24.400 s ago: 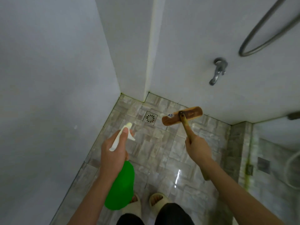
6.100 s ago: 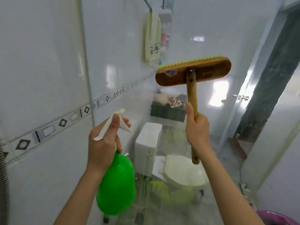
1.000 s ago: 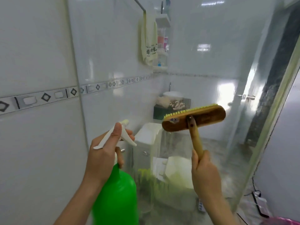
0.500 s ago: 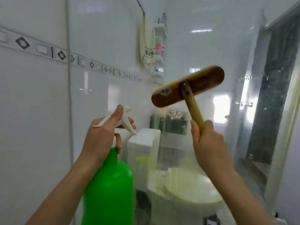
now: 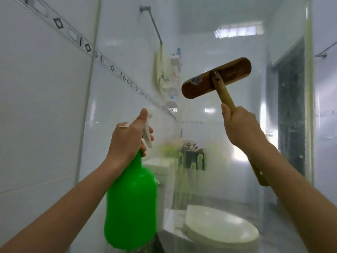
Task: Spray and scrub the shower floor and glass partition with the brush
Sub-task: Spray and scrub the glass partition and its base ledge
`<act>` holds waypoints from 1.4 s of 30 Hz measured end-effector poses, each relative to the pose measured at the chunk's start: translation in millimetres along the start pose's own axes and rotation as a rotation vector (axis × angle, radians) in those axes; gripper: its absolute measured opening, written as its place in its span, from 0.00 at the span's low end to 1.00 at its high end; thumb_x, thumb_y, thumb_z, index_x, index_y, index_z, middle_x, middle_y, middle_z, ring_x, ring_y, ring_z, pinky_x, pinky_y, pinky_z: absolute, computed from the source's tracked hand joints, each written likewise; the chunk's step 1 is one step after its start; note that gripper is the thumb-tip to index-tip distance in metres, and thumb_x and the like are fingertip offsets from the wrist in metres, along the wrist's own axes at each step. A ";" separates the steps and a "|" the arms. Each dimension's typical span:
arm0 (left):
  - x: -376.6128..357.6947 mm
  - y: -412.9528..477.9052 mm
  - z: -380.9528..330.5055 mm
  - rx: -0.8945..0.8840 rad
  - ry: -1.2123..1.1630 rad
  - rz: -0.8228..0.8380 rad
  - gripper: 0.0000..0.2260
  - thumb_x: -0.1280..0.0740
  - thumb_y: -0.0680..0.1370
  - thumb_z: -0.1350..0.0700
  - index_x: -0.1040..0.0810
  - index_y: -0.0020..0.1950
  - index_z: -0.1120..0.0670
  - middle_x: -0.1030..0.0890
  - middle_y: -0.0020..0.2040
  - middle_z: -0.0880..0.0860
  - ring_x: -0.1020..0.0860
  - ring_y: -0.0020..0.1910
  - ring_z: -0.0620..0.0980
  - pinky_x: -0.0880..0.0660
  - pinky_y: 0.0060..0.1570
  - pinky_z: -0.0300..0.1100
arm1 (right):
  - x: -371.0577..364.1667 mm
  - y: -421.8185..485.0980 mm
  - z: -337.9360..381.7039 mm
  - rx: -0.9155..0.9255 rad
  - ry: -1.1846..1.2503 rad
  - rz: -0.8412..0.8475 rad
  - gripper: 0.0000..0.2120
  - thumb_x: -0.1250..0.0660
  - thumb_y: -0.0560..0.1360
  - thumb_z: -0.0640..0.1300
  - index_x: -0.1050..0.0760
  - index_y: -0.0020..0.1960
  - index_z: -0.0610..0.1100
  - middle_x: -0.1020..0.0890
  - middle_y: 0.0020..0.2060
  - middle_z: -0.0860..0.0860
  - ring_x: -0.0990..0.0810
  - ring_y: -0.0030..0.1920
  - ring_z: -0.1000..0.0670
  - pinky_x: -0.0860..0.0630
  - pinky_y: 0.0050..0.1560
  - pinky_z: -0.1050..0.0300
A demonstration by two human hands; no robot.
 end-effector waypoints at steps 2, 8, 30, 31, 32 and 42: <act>0.5 4.0 -3.6 -0.012 0.005 0.025 0.25 0.40 0.83 0.38 0.16 0.46 0.57 0.14 0.43 0.55 0.28 0.21 0.49 0.29 0.26 0.42 | -0.2 23.5 21.0 0.019 0.008 -0.005 0.23 0.51 0.80 0.61 0.29 0.50 0.43 0.26 0.34 0.49 0.25 0.31 0.51 0.31 0.30 0.60; 21.0 2.3 9.4 -0.042 0.011 0.051 0.29 0.40 0.82 0.37 0.18 0.40 0.61 0.15 0.36 0.57 0.27 0.20 0.51 0.29 0.27 0.42 | -17.5 -72.9 -23.9 -0.062 0.023 0.046 0.24 0.52 0.78 0.61 0.29 0.46 0.42 0.24 0.32 0.49 0.23 0.29 0.52 0.31 0.27 0.63; 99.9 -8.6 33.4 0.007 -0.032 0.198 0.19 0.39 0.82 0.43 0.14 0.50 0.55 0.12 0.45 0.52 0.30 0.17 0.48 0.30 0.18 0.37 | -52.2 -84.5 22.3 -0.068 -0.039 0.034 0.21 0.50 0.80 0.60 0.30 0.47 0.44 0.24 0.34 0.51 0.23 0.31 0.53 0.31 0.30 0.64; 103.7 -8.7 34.1 0.010 -0.026 0.198 0.20 0.39 0.82 0.43 0.14 0.50 0.55 0.12 0.45 0.52 0.30 0.17 0.48 0.30 0.18 0.37 | -53.3 -84.9 22.0 -0.071 -0.030 0.042 0.21 0.50 0.80 0.60 0.30 0.47 0.45 0.24 0.34 0.51 0.23 0.31 0.53 0.31 0.30 0.63; 107.5 -8.5 34.1 0.011 -0.023 0.198 0.20 0.39 0.82 0.43 0.15 0.49 0.55 0.12 0.45 0.52 0.30 0.17 0.48 0.29 0.19 0.37 | -54.7 -96.3 15.8 -0.091 -0.018 0.068 0.21 0.51 0.80 0.60 0.30 0.46 0.45 0.24 0.33 0.51 0.23 0.30 0.53 0.30 0.29 0.63; 120.5 -9.2 37.5 0.049 -0.059 0.237 0.20 0.38 0.82 0.42 0.14 0.50 0.55 0.12 0.46 0.54 0.30 0.17 0.48 0.29 0.18 0.37 | -82.5 -138.7 21.3 -0.120 0.012 0.117 0.21 0.51 0.79 0.62 0.31 0.46 0.46 0.23 0.33 0.50 0.23 0.30 0.52 0.29 0.28 0.61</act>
Point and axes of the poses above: each hand's wrist, its own y-axis towards the middle knuckle, its own x-axis out of the back of the hand, z = x × y, the point moved 3 cm from there along y, towards the middle knuckle
